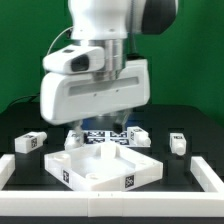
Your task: Assemble one leg
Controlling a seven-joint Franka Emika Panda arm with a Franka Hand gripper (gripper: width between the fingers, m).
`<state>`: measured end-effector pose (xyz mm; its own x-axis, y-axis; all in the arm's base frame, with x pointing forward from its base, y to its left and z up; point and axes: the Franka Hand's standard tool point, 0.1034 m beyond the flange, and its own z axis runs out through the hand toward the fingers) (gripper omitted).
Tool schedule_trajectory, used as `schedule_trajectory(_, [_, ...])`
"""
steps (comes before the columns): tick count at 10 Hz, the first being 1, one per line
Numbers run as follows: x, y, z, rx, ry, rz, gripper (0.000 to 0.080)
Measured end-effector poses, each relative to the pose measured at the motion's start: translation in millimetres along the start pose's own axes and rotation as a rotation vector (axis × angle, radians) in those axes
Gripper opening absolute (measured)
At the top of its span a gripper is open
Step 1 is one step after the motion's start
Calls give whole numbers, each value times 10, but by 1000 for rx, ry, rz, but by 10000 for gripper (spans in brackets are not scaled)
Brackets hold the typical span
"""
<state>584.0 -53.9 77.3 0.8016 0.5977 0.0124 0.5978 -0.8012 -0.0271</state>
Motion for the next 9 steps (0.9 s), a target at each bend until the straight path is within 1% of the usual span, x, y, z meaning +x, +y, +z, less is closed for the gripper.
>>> schedule_trajectory(1, [7,-21,-2,1,0,2,649])
schedule_trajectory(4, [-14,-5,27,3,-3,3,649])
schedule_trajectory(5, [-84,85,127,6,-8,-5,649])
schedule_trajectory(6, [-173,194,279,9,-20,15,649])
schedule_trajectory(7, [-269,263,459,3,-21,21,649])
schedule_trajectory(8, [-334,309,580,-8,-15,16,649])
schedule_trajectory(9, [-370,349,643,-17,-11,7,649])
